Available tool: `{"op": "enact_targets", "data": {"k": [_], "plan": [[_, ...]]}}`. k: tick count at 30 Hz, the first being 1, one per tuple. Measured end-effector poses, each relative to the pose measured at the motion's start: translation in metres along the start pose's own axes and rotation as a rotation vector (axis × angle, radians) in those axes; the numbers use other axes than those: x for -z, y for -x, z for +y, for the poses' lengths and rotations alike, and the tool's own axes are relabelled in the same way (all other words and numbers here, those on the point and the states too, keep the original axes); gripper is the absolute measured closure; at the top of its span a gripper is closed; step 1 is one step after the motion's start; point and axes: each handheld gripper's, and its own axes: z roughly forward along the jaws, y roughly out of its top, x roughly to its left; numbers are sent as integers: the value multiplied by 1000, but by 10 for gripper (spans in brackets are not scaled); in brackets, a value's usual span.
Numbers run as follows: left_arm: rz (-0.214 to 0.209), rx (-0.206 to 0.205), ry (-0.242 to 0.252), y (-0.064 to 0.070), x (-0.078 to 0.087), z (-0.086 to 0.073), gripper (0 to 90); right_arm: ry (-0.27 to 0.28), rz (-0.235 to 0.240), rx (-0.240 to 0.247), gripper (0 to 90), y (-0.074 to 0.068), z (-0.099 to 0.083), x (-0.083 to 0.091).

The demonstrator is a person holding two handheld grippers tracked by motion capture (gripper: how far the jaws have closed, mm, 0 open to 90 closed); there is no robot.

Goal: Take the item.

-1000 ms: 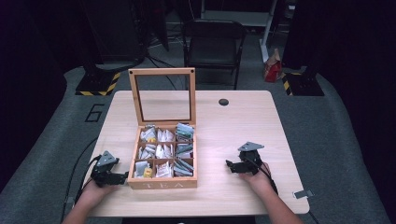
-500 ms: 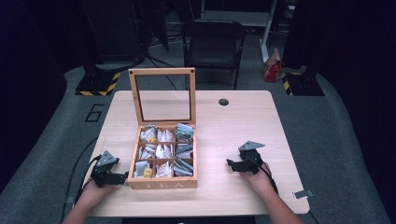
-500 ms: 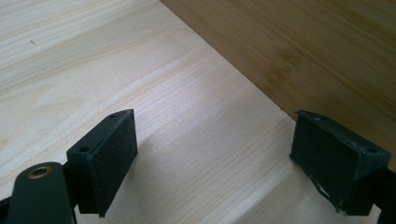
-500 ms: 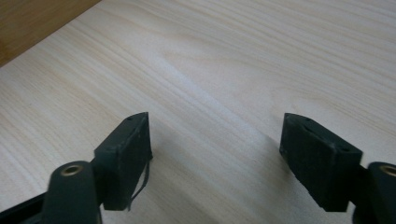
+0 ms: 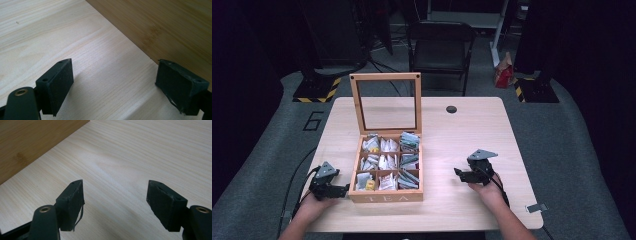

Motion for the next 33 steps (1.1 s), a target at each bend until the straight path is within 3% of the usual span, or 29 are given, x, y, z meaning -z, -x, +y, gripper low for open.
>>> {"op": "enact_targets", "data": {"k": [13,20,33], "plan": [[1,-1,0,0,0,0,140,21,21,-28,306,-6,6,7],[0,0,-1,0,0,0,141,36,50,-1,326,-13,13,14],[1,0,0,0,0,0,140,58,89,3,339,-24,26,27]]}}
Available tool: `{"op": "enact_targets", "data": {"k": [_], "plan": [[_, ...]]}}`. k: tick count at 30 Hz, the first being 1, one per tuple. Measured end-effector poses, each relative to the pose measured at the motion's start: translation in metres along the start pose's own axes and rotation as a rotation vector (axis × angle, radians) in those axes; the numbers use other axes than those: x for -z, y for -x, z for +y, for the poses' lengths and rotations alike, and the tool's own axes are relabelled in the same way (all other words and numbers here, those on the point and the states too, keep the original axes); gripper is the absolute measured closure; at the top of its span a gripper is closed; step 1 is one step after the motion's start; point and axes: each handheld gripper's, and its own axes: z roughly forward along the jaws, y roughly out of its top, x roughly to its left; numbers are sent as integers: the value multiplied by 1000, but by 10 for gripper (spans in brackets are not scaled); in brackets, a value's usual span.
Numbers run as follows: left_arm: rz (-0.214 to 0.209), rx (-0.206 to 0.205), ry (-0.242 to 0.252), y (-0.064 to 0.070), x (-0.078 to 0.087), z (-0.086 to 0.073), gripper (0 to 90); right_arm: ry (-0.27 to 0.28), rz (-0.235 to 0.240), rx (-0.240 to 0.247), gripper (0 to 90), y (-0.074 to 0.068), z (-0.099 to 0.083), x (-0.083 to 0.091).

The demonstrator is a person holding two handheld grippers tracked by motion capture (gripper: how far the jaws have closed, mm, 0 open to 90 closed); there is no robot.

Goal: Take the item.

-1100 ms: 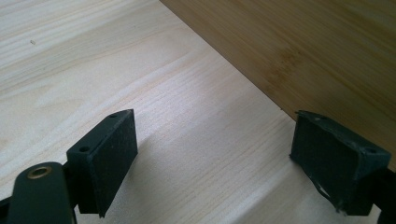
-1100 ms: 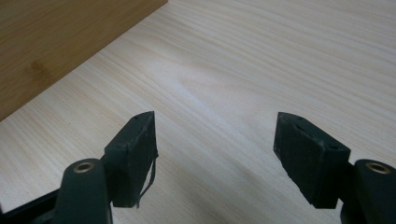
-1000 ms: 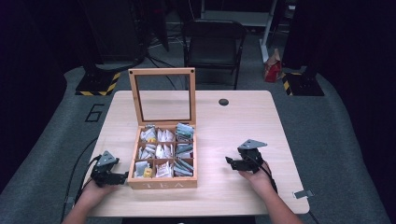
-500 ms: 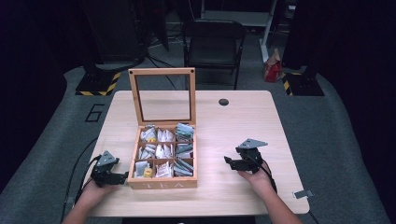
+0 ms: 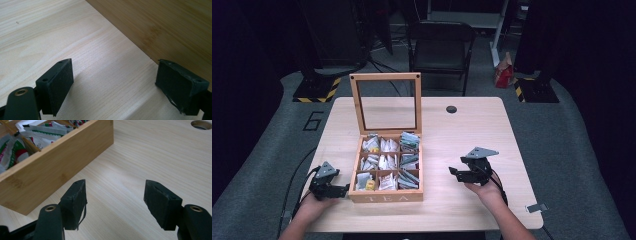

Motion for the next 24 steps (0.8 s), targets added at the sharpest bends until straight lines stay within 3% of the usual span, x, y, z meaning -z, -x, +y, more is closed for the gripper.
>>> {"op": "enact_targets", "data": {"k": [10,24], "plan": [[0,-1,0,0,0,0,140,21,37,28,365,-11,18,9],[2,-1,1,0,0,0,140,32,78,62,406,-23,28,8]]}}
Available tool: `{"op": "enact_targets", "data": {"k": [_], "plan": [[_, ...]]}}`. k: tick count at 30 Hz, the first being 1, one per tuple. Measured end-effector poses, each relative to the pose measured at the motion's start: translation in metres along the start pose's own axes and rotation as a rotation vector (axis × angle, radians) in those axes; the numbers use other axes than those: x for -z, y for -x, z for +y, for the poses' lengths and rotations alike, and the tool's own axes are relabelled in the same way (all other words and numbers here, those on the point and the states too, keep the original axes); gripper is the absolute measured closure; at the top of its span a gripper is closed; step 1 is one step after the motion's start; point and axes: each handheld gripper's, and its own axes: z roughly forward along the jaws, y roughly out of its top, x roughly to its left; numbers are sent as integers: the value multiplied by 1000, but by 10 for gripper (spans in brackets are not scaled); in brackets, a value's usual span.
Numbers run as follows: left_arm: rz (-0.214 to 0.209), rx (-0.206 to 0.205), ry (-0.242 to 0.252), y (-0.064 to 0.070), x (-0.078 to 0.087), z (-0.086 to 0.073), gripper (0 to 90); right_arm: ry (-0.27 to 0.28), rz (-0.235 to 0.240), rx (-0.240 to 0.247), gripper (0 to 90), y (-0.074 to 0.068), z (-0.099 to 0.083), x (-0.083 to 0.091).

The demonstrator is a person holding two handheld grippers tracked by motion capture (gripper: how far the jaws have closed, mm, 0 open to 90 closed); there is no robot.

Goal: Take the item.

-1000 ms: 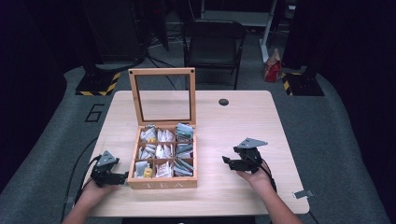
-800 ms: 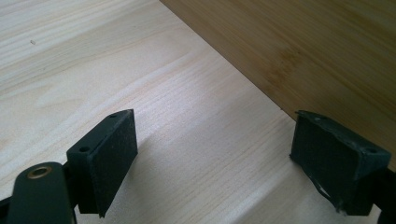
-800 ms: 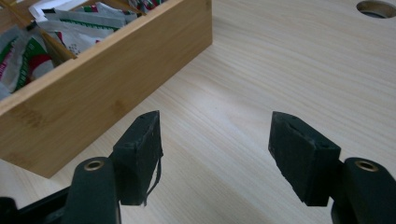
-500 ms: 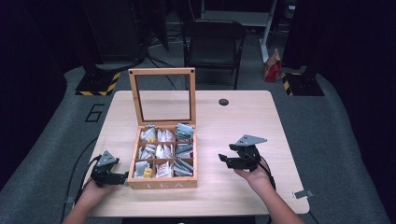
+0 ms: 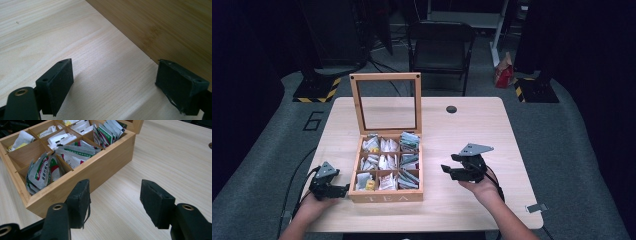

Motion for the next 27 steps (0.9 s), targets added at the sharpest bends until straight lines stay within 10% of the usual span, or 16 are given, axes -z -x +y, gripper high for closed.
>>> {"op": "enact_targets", "data": {"k": [27], "plan": [[-2,0,-2,0,0,0,140,11,90,58,461,-31,23,-15]]}}
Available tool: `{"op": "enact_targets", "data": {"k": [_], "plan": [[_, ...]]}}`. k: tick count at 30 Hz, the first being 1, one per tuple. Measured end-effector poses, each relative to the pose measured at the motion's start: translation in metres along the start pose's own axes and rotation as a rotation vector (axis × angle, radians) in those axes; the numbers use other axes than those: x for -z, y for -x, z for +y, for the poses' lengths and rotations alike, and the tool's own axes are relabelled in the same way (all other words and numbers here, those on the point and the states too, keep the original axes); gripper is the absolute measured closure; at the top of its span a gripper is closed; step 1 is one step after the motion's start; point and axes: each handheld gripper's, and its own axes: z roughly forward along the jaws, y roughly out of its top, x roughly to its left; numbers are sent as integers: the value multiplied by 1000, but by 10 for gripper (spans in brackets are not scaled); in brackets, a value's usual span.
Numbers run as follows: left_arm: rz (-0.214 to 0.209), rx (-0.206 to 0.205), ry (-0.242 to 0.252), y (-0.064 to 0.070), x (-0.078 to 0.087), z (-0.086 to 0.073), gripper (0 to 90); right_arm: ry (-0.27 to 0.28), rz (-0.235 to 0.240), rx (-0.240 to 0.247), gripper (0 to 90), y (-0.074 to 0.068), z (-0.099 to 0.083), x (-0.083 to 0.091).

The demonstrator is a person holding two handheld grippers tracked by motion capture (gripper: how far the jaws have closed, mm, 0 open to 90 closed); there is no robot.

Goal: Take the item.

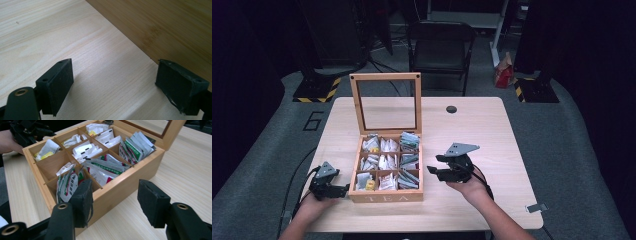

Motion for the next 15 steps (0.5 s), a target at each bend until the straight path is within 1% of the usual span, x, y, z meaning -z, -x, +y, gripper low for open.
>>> {"op": "enact_targets", "data": {"k": [2,6,7,12,13,15], "plan": [[0,-1,0,0,0,0,140,-4,8,-1,473,-3,1,-2],[-1,2,0,0,0,0,141,-5,23,20,506,-6,2,-8],[-1,1,0,0,0,0,141,-10,24,17,513,-7,2,-9],[0,0,-1,0,0,0,141,-18,45,28,532,-13,3,-16],[-2,2,0,0,0,0,141,-24,51,37,532,-15,3,-19],[0,0,0,0,0,0,141,-22,50,38,530,-16,3,-21]]}}
